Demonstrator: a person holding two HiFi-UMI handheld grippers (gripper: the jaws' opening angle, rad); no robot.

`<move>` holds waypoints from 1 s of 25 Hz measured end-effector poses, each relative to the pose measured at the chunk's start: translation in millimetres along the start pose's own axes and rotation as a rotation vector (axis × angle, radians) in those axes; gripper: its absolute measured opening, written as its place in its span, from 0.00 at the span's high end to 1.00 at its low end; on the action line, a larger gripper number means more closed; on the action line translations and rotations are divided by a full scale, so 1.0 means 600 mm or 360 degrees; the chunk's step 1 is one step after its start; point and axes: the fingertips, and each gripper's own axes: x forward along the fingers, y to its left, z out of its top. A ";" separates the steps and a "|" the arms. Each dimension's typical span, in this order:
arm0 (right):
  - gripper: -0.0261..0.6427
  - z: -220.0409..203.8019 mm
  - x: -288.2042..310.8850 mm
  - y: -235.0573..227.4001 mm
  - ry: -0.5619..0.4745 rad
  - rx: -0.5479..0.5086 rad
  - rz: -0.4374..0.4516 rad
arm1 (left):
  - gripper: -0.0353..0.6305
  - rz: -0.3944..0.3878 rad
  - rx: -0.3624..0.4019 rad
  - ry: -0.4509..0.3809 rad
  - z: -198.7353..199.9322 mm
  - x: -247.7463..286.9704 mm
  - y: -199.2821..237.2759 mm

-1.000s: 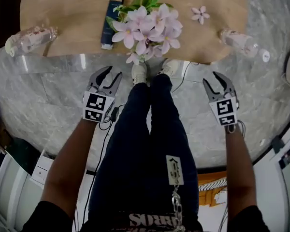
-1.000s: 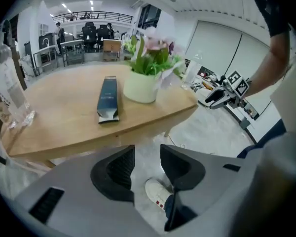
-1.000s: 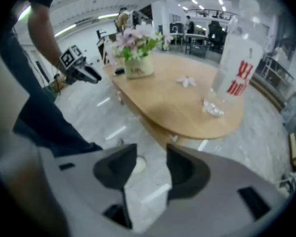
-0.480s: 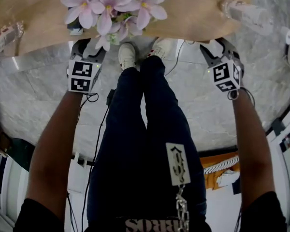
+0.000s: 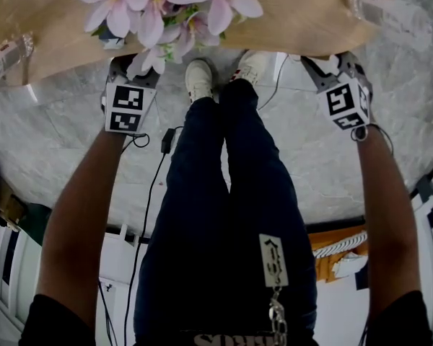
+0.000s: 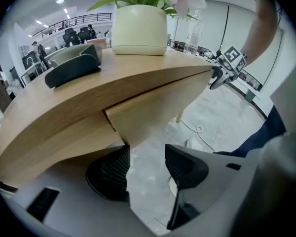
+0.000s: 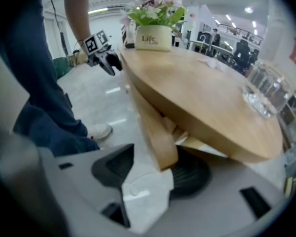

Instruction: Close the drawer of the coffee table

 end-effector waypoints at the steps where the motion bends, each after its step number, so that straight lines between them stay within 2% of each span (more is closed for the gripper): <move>1: 0.62 0.001 0.001 -0.001 -0.0005 0.0003 0.0001 | 0.62 0.0017 -0.0002 -0.0012 0.001 -0.002 0.007; 3: 0.62 0.003 0.004 -0.001 -0.0014 0.0007 0.0010 | 0.74 0.0092 -0.0094 -0.0046 0.005 -0.009 0.032; 6: 0.62 0.002 0.004 -0.004 -0.0014 0.0020 0.0025 | 0.61 0.0210 -0.0363 -0.0082 0.009 -0.017 0.074; 7: 0.62 0.000 0.004 -0.005 -0.0010 0.0030 0.0029 | 0.56 0.0210 -0.0388 -0.0080 0.010 -0.016 0.078; 9: 0.62 -0.001 0.004 -0.001 -0.0005 0.0048 0.0050 | 0.56 0.0146 -0.0295 -0.0082 0.016 -0.010 0.067; 11: 0.62 0.002 0.007 0.005 -0.0009 0.0061 0.0074 | 0.56 0.0014 -0.0170 -0.0080 0.024 -0.002 0.035; 12: 0.62 0.004 0.008 0.006 -0.0014 0.0067 0.0077 | 0.51 -0.0026 -0.0140 -0.0081 0.028 0.003 0.023; 14: 0.62 0.006 0.010 -0.001 -0.0027 0.0068 0.0059 | 0.51 -0.0032 -0.0150 -0.0095 0.035 0.011 0.020; 18: 0.72 0.008 0.009 -0.009 -0.0045 0.0044 0.0023 | 0.51 0.0040 -0.0145 -0.0091 0.040 0.016 0.026; 25: 0.78 -0.006 -0.002 0.029 0.0009 -0.0157 0.0179 | 0.52 -0.0040 0.0055 0.0013 0.014 0.000 0.000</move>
